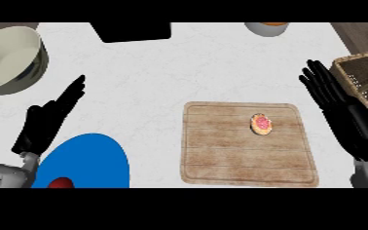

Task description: Pick the cupcake from the cutting board and place it in the basket

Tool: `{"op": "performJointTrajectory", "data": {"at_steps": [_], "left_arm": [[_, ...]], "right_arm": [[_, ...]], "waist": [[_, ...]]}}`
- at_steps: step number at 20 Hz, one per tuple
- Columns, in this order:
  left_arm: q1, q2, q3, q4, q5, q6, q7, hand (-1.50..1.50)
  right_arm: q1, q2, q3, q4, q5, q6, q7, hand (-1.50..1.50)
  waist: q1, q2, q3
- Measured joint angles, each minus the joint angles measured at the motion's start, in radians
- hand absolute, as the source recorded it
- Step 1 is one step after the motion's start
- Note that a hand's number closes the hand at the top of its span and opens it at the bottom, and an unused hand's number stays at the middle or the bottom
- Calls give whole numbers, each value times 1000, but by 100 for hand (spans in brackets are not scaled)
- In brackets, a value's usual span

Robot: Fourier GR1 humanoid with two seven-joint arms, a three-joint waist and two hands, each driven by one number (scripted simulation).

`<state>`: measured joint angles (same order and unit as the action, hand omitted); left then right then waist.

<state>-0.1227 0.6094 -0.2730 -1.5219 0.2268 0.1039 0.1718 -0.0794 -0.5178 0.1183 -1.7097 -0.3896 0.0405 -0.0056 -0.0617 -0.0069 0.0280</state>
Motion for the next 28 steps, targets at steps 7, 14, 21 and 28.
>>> {"op": "performJointTrajectory", "data": {"at_steps": [7, 14, 21, 28], "left_arm": [[13, -160, 60, -70, 14, 146, -110, 0], [58, -276, 72, -99, 37, 209, -192, 0], [91, -302, 76, -119, 36, 228, -216, 0], [91, -315, 67, -120, 22, 239, -217, 0]], "right_arm": [[34, -38, -70, -42, -14, 75, -98, 150], [139, 96, 186, -204, 336, -98, -122, -150], [166, 44, 151, -288, 685, -321, 178, -150], [151, -209, 81, -450, 823, -111, 578, -150]], "waist": [[52, 1, -23], [56, 0, -29], [40, -4, -35], [36, -2, -38]]}}
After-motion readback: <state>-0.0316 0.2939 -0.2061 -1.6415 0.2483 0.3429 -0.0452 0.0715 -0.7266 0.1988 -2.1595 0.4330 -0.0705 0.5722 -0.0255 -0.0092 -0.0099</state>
